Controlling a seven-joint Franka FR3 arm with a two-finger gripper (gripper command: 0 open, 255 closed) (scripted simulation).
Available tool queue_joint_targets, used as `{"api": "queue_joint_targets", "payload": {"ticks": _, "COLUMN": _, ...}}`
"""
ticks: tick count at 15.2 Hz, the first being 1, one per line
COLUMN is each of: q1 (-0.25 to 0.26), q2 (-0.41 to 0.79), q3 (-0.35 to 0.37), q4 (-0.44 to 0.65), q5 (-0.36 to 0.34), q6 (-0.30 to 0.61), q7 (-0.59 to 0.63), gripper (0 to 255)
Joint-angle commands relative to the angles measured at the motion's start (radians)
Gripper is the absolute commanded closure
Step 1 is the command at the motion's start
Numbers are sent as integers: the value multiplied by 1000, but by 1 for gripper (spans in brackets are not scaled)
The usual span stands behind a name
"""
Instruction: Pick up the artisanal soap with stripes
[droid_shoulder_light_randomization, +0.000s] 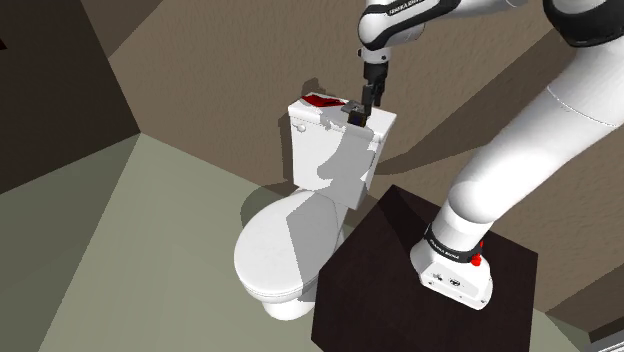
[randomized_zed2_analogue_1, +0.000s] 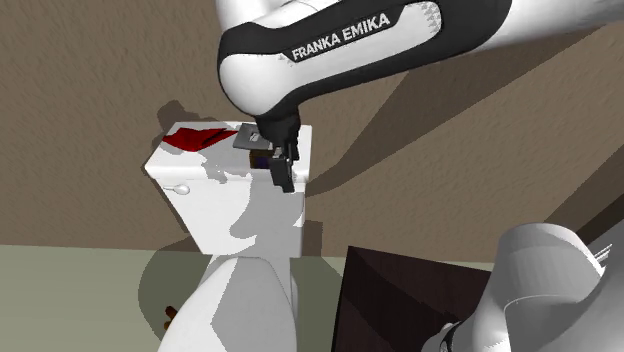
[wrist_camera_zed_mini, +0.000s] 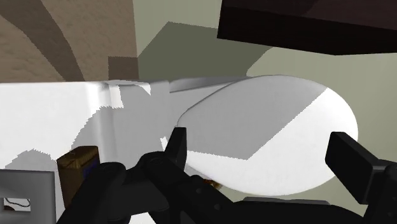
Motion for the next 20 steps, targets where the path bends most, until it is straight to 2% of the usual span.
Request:
{"api": "queue_joint_targets", "payload": {"ticks": 1, "q1": -5, "q2": 82, "q3": -27, "q4": 48, "q5": 16, "q6": 40, "q7": -44, "gripper": 0}}
{"api": "queue_joint_targets", "payload": {"ticks": 9, "q1": -52, "q2": 392, "q3": -88, "q4": 267, "q5": 131, "q6": 134, "q7": -215, "gripper": 0}}
{"api": "queue_joint_targets", "payload": {"ticks": 14, "q1": -116, "q2": 592, "q3": -86, "q4": 450, "q5": 219, "q6": 147, "q7": -311, "gripper": 0}}
{"api": "queue_joint_targets", "payload": {"ticks": 20, "q1": -209, "q2": 821, "q3": -60, "q4": 710, "q5": 299, "q6": 117, "q7": -387, "gripper": 0}}
